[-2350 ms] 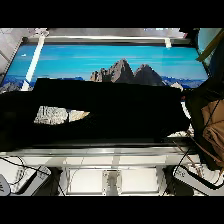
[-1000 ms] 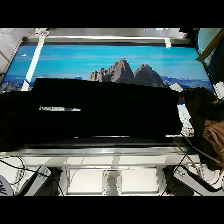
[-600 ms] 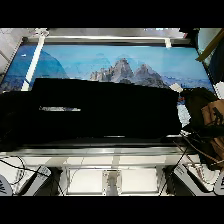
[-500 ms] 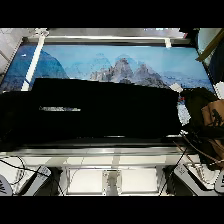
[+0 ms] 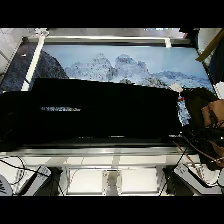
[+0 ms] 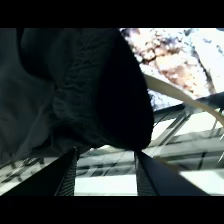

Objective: Fold the clothes and pants, and hang the long-sleeved shirts on hangers.

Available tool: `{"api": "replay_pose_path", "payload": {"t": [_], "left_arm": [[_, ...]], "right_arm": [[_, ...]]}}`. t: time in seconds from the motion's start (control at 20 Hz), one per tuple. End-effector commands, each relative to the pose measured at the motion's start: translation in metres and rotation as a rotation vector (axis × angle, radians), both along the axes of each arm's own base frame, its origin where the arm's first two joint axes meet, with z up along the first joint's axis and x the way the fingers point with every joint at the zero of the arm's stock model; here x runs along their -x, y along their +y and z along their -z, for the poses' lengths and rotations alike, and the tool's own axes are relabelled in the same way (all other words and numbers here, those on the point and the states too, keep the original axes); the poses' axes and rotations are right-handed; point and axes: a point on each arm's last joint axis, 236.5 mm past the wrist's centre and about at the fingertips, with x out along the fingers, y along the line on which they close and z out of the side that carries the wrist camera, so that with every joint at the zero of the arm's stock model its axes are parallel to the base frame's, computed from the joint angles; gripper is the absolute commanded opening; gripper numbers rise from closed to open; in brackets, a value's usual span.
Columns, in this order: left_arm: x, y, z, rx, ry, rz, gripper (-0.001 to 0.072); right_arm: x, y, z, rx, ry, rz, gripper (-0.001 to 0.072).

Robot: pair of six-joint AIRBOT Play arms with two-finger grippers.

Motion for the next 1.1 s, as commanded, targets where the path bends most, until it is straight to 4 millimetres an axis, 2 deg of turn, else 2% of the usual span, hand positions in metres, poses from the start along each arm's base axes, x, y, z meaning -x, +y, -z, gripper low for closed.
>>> {"api": "replay_pose_path", "payload": {"t": [0.0,0.1,0.15,0.2,0.3,0.4,0.5,0.65,0.8,0.85,0.9,1.05], "left_arm": [[0.002,-0.001,0.001,0.006,0.006,-0.001,0.0009],[0.002,-0.001,0.001,0.007,0.006,-0.002,0.0008],[0.002,-0.001,0.001,0.008,0.006,-0.002,0.0008],[0.002,-0.002,0.002,0.009,0.008,-0.002,0.0008],[0.003,-0.003,0.002,0.015,0.013,-0.002,0.0009],[0.006,-0.006,0.004,0.029,0.027,-0.003,0.0008],[0.011,-0.008,0.002,0.043,0.054,-0.001,0.0008],[0.023,-0.01,-0.003,0.061,0.121,0.001,0.0008],[0.033,-0.016,-0.002,0.091,0.168,-0.001,0.0008],[0.032,-0.015,-0.009,0.085,0.164,0.001,0.0008],[0.025,-0.008,-0.025,0.051,0.137,0.002,0.0008],[-0.013,0.013,-0.096,-0.091,0.014,0.04,0.0006]], "right_arm": [[-0.005,-0.008,0.004,0.042,-0.02,0.005,0.0374],[-0.007,0.002,0.005,0.042,-0.025,-0.044,0.0339],[-0.008,0.007,0.006,0.05,-0.036,-0.085,0.0205],[-0.009,0.011,0.005,0.054,-0.044,-0.114,0.0156],[-0.009,0.015,0.004,0.049,-0.042,-0.133,0.0012],[0.004,0.017,0.0,0.041,-0.004,-0.187,0.0012],[0.022,0.016,-0.014,0.049,0.053,-0.277,0.0012],[0.04,-0.011,-0.033,0.189,0.117,-0.34,0.0012],[0.046,-0.016,-0.037,0.243,0.123,-0.346,0.0012],[0.043,-0.016,-0.041,0.252,0.107,-0.341,0.0012],[0.035,-0.015,-0.048,0.254,0.071,-0.332,0.0011],[-0.012,-0.023,-0.082,0.298,-0.108,-0.262,0.0011]]}}
